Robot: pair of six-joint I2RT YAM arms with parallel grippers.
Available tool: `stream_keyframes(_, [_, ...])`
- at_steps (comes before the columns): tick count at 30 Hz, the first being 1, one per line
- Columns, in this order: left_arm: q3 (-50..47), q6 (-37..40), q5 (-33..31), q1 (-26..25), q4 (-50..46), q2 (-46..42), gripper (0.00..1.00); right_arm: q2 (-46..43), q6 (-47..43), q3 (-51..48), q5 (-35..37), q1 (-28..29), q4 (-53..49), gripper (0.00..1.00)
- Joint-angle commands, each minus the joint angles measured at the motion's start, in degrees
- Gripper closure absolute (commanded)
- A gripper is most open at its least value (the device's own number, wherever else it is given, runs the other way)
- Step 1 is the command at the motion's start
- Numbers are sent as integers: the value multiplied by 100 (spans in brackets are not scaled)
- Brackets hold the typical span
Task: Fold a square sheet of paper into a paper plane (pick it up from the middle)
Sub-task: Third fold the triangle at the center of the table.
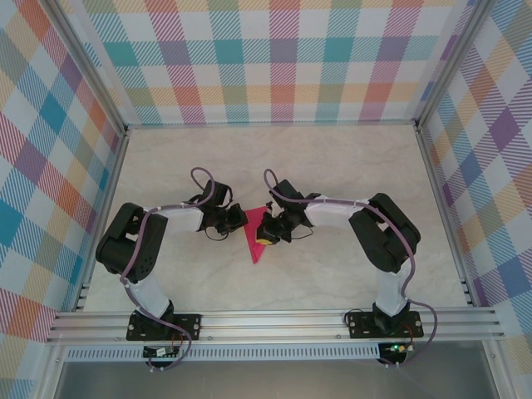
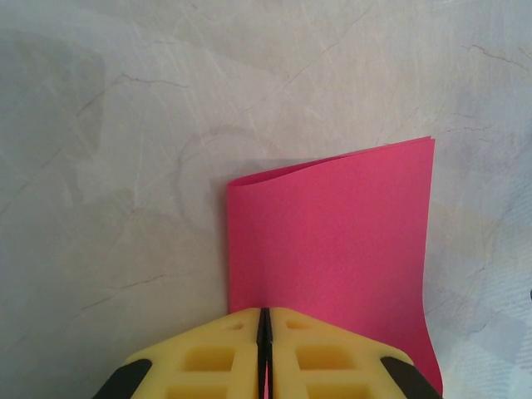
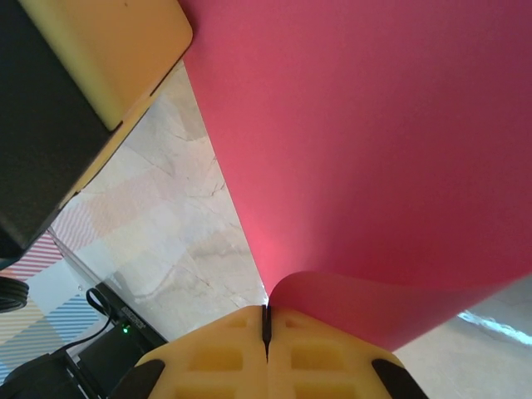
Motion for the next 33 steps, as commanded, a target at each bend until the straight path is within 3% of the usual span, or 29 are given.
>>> stream_keyframes(1, [-121,103,-104,0,-358,121,89,153,103,154,120,30,106,95])
stream_keyframes(33, [-150,104,-39,-17,-340,124,89,523,-267,407,26,30,18,93])
